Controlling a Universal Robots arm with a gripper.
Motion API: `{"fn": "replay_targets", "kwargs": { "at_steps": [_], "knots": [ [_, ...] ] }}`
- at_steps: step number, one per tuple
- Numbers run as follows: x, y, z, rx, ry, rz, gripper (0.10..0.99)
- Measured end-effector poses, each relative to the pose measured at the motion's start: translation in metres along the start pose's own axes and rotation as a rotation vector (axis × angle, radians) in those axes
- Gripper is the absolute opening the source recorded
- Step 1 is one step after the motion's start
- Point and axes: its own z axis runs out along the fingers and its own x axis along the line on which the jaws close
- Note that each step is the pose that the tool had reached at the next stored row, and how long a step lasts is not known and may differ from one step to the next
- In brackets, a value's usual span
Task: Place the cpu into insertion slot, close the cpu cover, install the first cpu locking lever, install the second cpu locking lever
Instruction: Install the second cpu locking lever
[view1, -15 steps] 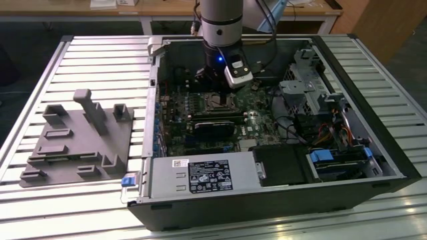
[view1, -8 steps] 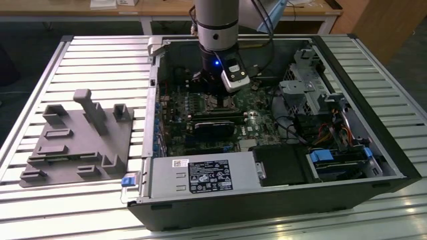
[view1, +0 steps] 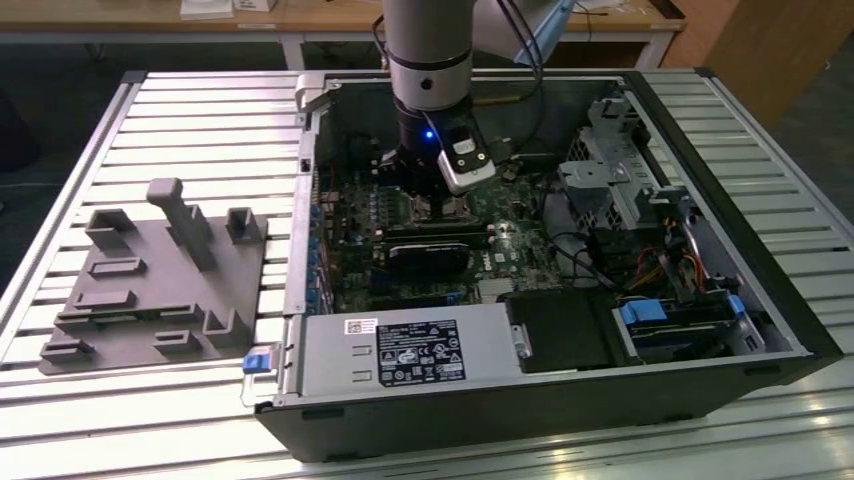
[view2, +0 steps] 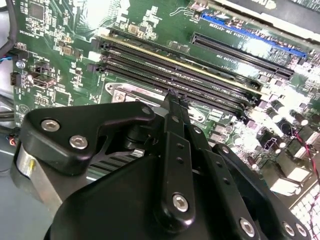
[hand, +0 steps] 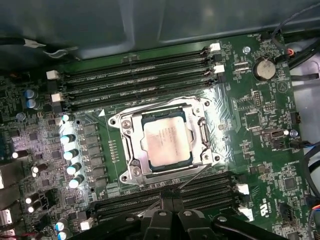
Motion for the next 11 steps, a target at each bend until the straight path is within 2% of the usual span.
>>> {"fn": "replay_targets", "kwargs": {
  "at_steps": [7, 11],
  "knots": [
    [0.0023, -0.0059, 0.0025, -0.019, 0.0042, -0.009, 0.106],
    [0.0031, -0.0082, 0.0043, -0.039, 0.0084, -0.013, 0.106]
  ]
}}
